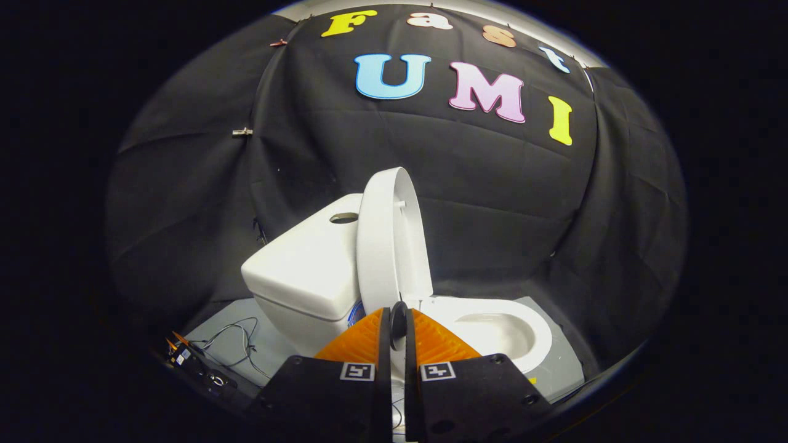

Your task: Open the toilet lid.

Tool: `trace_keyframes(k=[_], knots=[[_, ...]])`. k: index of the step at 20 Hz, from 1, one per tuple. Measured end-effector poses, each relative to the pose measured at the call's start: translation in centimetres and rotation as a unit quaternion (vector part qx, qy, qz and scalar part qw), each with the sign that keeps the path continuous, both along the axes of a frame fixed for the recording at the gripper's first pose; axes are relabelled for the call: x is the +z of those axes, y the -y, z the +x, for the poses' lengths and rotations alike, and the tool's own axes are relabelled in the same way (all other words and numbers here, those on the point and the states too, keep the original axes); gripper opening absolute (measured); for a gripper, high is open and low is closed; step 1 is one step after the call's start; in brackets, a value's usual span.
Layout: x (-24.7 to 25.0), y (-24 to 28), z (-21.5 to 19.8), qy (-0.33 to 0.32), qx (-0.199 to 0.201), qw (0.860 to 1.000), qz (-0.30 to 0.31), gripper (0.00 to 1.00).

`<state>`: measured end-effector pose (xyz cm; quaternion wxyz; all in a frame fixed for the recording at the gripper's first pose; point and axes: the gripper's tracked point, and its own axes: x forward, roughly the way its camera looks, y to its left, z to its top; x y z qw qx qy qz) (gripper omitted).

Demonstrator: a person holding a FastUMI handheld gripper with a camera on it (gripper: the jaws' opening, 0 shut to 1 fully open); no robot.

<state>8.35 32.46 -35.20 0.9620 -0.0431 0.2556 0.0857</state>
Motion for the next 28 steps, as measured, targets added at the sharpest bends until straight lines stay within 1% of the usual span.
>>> trace_keyframes(k=[7,9,11,16,22,28], knots=[[0.0,0.0,0.1,0.009,0.003,1.000,-0.010,0.12],[-0.1,-0.4,-0.1,0.007,0.009,1.000,-0.001,0.16],[0.0,-0.6,-0.2,0.009,0.013,1.000,0.005,0.24],[0.7,-0.1,-0.5,0.018,0.012,1.000,-0.001,0.97],[2.8,0.6,-0.9,0.029,0.017,0.999,0.018,0.99],[6.3,2.0,-0.6,0.047,0.020,0.998,0.035,0.99]])
